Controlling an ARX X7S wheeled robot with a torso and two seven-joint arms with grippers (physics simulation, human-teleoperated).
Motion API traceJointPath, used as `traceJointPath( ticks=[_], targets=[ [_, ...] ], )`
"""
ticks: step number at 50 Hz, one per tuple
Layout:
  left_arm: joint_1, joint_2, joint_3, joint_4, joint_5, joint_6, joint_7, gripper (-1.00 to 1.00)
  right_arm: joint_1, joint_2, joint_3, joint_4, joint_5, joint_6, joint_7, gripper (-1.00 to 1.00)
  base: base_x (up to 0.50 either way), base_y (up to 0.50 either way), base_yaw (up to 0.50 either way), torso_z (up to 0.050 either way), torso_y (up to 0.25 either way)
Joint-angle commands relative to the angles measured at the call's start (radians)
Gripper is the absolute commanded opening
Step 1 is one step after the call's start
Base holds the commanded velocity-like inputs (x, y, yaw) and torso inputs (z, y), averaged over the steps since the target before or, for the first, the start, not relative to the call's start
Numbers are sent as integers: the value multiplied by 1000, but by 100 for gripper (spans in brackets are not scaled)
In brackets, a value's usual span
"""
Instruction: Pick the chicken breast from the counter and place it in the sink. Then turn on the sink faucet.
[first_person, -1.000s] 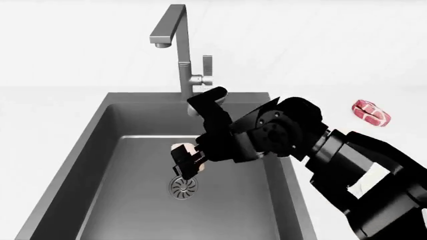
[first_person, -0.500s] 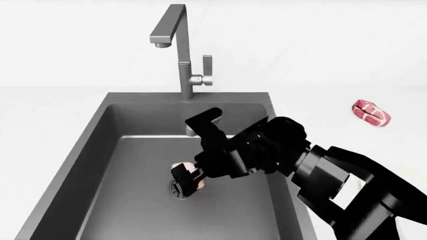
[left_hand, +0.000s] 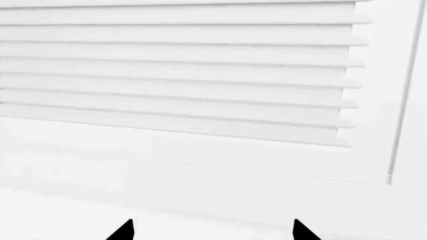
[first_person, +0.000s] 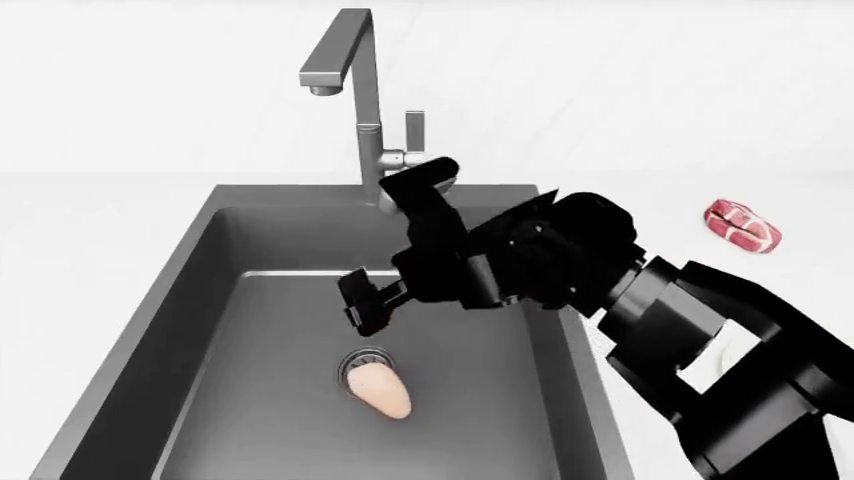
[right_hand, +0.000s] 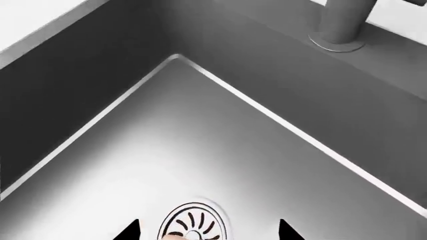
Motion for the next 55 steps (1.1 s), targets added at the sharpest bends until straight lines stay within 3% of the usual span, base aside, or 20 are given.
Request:
traceJointPath(
  ticks=[1,11,24,28,41,55],
  targets=[
    [7,0,-2,5,-3,2,-6,100,56,-5,74,65,-14,-99,84,100,0,0,0,0,0],
    [11,-1,-1,9,-4,4,-5,100,77,-23,113,137,-47,-205,156,100,0,0,0,0,0],
    [16,4,4,-1,0,15,4,100,142,-132,131,392,-139,-431,78,100,0,0,0,0,0],
    [25,5,6,2,1,21,7,100,155,-145,60,423,-119,-501,69,100,0,0,0,0,0],
    [34,5,4,-3,0,31,11,100,196,-146,-311,486,196,-706,61,100,0,0,0,0,0],
    [47,9,1,-11,0,48,18,100,174,-146,-360,556,187,-751,117,100,0,0,0,0,0]
  ],
)
